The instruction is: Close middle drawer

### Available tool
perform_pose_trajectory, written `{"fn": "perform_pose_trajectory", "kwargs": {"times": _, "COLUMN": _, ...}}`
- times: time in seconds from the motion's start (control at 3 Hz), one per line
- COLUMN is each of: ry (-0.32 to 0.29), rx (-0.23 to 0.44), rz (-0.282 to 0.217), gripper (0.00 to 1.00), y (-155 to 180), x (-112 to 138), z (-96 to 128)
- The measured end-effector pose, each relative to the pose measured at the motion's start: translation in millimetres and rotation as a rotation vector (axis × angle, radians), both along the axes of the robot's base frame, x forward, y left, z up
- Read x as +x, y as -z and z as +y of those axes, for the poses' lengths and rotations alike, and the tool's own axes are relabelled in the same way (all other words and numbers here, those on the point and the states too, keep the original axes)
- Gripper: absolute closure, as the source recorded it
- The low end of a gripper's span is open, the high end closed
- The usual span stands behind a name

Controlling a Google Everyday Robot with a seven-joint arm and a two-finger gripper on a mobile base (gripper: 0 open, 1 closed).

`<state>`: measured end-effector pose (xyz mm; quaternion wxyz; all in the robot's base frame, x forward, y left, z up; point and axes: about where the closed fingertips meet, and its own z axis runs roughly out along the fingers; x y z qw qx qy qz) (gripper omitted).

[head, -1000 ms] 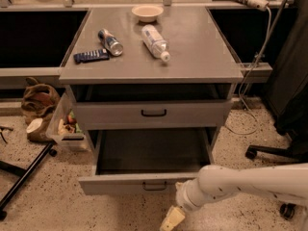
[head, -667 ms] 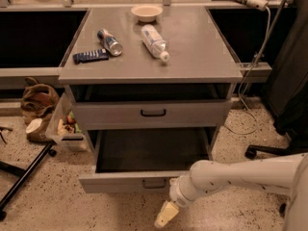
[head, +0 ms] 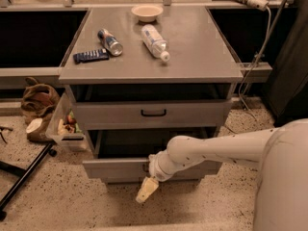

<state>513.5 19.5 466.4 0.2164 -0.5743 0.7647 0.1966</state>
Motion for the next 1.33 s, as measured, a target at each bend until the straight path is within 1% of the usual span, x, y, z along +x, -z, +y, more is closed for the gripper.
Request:
{"fn": "perform_pose_trajectory", "kwargs": {"times": 0.33, "ry": 0.003, "rx": 0.007, "rz": -0.006, "gripper": 0.00, "y": -2, "x": 7, "z": 3}}
{"fn": "perform_pose_trajectory", "kwargs": {"times": 0.67, "ry": 0.062, "rx": -0.006, "rz": 0.004, "gripper": 0.00, "y": -1, "x": -8, "z": -26}}
{"fn": "perform_pose_trajectory", "kwargs": {"times": 1.0, "ry": 0.135, "rx": -0.045, "rz": -0.009, "gripper": 0.00, "y": -9, "x": -14, "z": -64}}
{"fn": "perform_pose_trajectory", "kwargs": {"times": 1.33, "ry": 0.157, "rx": -0.069, "rz": 0.006, "gripper": 0.00, "y": 0, "x": -8, "z": -83}}
